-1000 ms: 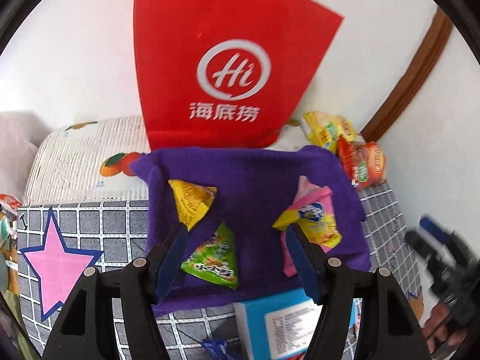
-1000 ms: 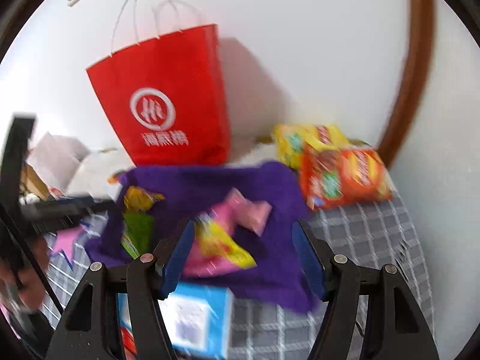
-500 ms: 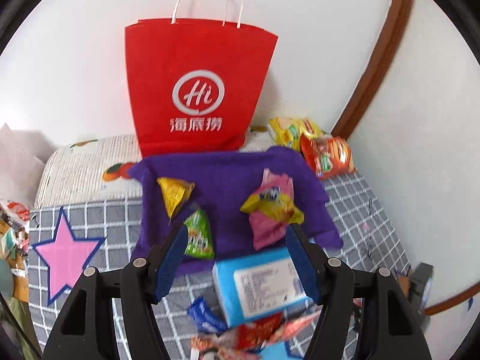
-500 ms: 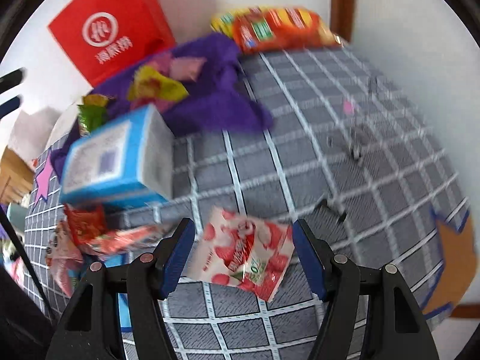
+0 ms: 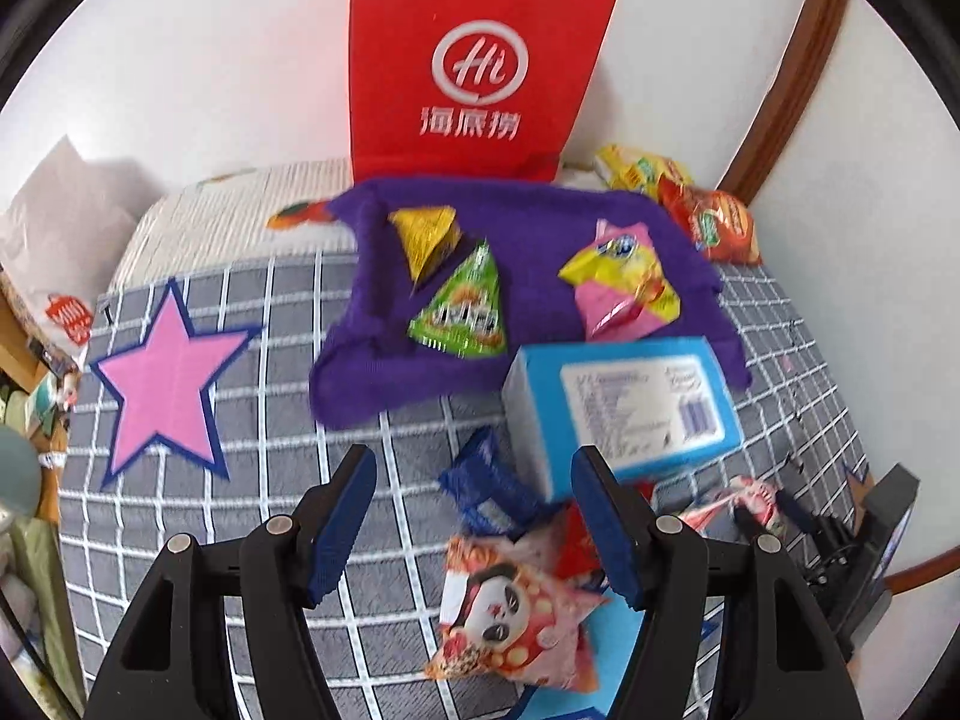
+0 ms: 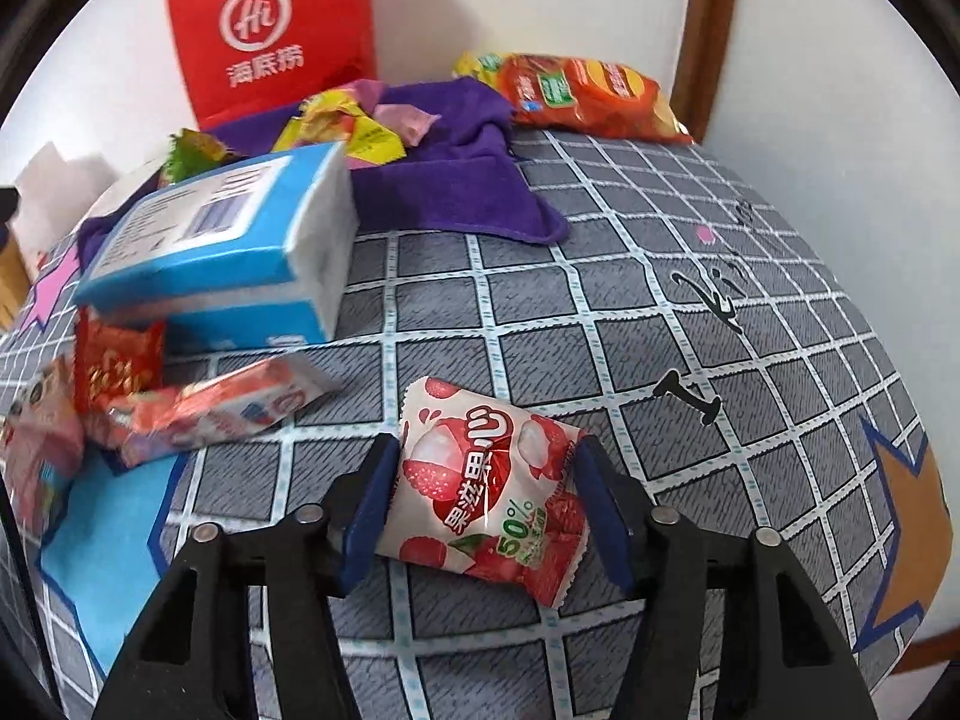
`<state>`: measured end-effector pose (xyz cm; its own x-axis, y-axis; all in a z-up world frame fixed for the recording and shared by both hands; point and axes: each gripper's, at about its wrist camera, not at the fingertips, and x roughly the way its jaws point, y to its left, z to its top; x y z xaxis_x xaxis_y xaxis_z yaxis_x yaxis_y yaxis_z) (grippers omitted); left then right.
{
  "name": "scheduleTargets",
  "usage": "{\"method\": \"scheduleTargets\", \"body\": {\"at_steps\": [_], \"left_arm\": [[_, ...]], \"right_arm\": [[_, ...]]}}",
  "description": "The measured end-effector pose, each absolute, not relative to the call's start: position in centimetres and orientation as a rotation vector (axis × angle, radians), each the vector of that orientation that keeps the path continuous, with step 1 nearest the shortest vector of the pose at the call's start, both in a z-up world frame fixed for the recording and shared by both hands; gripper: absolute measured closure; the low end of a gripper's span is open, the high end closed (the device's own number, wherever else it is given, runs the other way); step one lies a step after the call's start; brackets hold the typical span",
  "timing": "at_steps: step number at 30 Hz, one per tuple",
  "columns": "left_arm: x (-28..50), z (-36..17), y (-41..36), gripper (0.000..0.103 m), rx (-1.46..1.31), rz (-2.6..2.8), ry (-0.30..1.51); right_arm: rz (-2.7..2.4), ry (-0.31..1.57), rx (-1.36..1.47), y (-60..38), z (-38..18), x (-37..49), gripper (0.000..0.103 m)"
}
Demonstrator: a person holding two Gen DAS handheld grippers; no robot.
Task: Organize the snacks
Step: 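Grasp the strawberry candy bag with the right tool while the left tool grasps the panda snack bag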
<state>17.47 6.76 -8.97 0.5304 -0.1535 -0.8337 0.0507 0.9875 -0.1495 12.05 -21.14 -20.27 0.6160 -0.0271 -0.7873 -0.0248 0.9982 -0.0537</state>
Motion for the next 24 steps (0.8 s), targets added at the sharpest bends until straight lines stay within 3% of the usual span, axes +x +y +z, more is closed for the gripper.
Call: {"method": "scheduleTargets", "body": {"at_steps": [8,14,19,24], "left_arm": [[14.8,-12.6,5.5,0.038,-0.133,-0.191,1.055],[13.6,-15.9,4.1,0.037,-0.083,-0.186,1.129],[12.6,-17.7,3.1,0.031,-0.096,-0.227,1.148],[11.5,-18.7,1.9,0.035,-0.037,-0.246,1.129]], "right_arm": [[0.008,0.856,-0.099,-20.8,-20.3,10.9,0.056],[0.002,0.851,-0.075,-21.1,-20.5,10.9,0.053],[0.015,0.856,-0.031,-21.4,-20.7,10.9,0.046],[0.022,0.852,-0.027,-21.4,-20.7,10.9,0.046]]}}
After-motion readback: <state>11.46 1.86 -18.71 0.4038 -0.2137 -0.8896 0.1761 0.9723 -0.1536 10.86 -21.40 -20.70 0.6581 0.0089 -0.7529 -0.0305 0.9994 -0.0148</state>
